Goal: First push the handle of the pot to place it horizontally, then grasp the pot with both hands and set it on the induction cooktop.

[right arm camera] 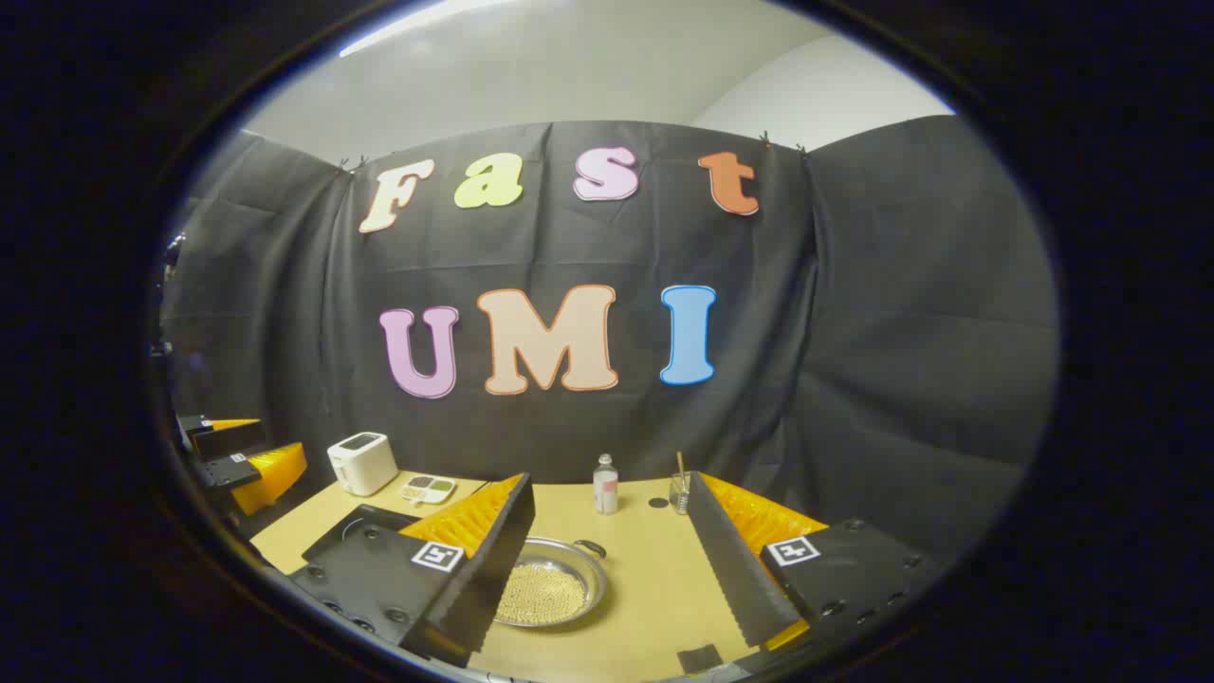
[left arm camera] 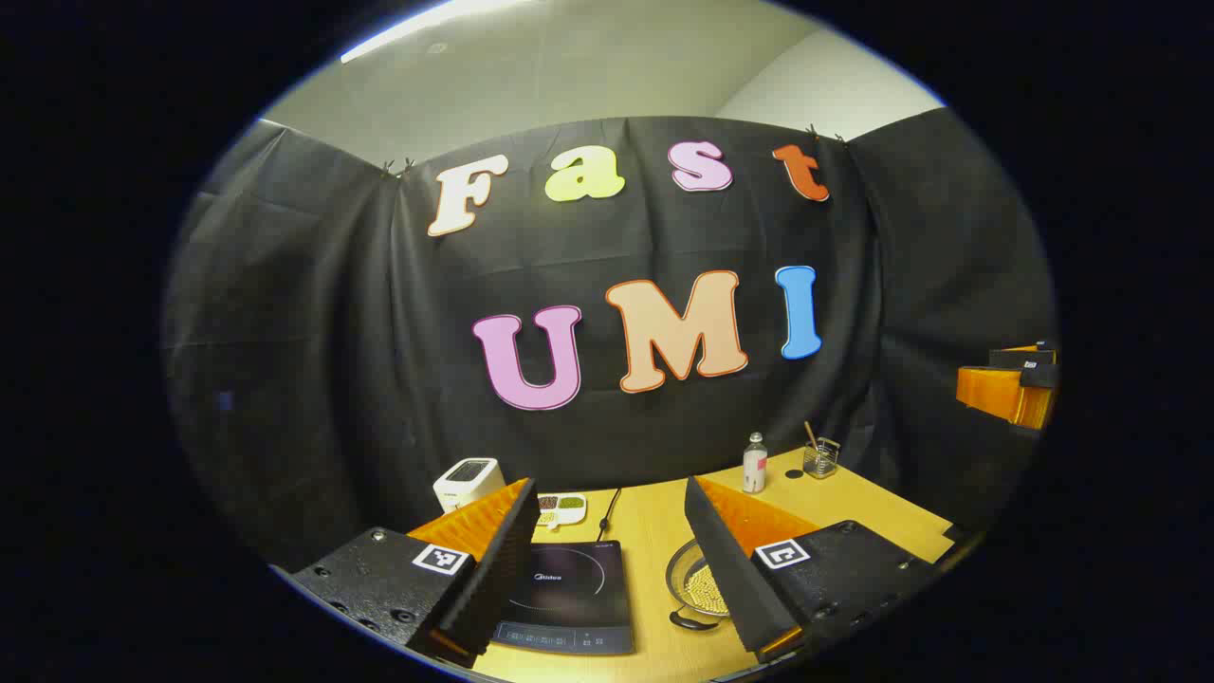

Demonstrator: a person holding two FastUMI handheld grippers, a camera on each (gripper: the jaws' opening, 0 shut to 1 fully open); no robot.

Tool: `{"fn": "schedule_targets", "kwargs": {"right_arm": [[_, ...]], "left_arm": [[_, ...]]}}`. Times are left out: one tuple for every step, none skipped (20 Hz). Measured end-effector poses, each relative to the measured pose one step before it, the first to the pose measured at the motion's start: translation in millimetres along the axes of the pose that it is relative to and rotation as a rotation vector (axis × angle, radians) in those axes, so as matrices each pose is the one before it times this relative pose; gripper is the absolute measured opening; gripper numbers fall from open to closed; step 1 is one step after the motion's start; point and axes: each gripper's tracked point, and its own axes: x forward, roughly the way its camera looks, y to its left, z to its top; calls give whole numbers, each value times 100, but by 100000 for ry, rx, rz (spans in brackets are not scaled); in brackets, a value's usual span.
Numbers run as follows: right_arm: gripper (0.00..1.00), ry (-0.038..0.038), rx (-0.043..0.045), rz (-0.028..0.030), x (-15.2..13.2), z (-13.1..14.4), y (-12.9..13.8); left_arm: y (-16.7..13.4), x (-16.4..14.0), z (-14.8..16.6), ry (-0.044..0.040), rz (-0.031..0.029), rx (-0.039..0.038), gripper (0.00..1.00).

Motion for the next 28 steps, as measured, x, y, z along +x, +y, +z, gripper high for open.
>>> {"fn": "schedule_targets", "kwargs": {"right_arm": [[99, 311, 525, 177, 143, -175, -45], [99, 85, 560, 376, 88, -1, 58], [99, 142, 451, 310, 149, -17, -62], [99, 367, 5, 182, 147, -173, -51], [99, 182, -449, -71, 69, 3, -118], [99, -45, -606, -25, 74, 45, -171], [99, -45, -585, -3, 138, -59, -131], [99, 19, -368, -109, 133, 43, -50], [99, -46, -56, 39, 163, -65, -65], [99, 95, 224, 243, 97, -36, 27], [99, 415, 314, 484, 82, -121, 110], [93, 743, 211, 507, 66, -102, 68], [99, 601, -30, 278, 228, -338, -10], [99, 396, -294, -87, 78, -110, -86], [99, 340, -422, -87, 130, -87, -45], [99, 320, -378, 107, 122, -105, 66], [93, 473, -335, 333, 167, -176, 187], [99, 402, -178, 277, 100, -211, 103], [99, 527, -39, 204, 134, -164, 78], [99, 659, 64, 310, 47, -191, 105], [99, 444, 89, 236, 79, -60, 127], [99, 221, 64, 169, 201, -89, 116], [99, 187, 102, 88, 160, -16, 161], [99, 245, 165, -57, 111, -82, 113], [99, -81, 230, -401, -3, 74, -31], [99, -304, 375, -158, 64, 25, 51], [99, -14, 359, -11, 150, 29, 164], [99, 74, 358, -61, 109, -65, 130]], "left_arm": [[457, 29, 34, 19, 1570, 769, 97], [388, 172, -278, 336, 1285, 584, 94], [197, 70, -169, 701, 659, -35, 94], [16, 58, -399, 935, 232, -595, 94], [72, 9, -241, 974, 217, -929, 94], [107, -7, -195, 917, 355, -929, 94], [121, 4, -197, 562, 209, -675, 94], [17, 181, -117, 699, -246, -232, 94], [-64, 7, -107, 481, -456, 172, 94], [-66, 111, -184, 37, -375, -261, 94], [-191, 9, 16, 665, -890, -1079, 94], [-336, -1, -212, 918, -1233, -1869, 94], [-247, 18, -178, 902, -797, -1596, 94], [77, 20, -224, 708, 20, -153, 98], [109, 161, 33, -1, 273, 967, 94], [171, 32, -123, 14, 226, 1048, 94], [-63, 186, -96, 393, 28, 322, 94], [-83, 104, -235, 342, -347, -756, 94], [-123, 40, -45, 511, -602, -1547, 94], [-93, -88, -64, 431, -575, -2069, 94], [66, -56, -96, 148, -368, -1637, 94], [156, 52, -38, 303, -29, -1087, 94], [309, 33, -180, 110, 510, -417, 94], [313, 54, 24, 149, 651, 156, 94], [299, -46, -45, 29, 581, 442, 94], [303, 28, 41, -52, 549, 632, 94], [370, -45, -100, -61, 563, 513, 94], [283, -61, 90, -140, 420, 292, 94]]}}
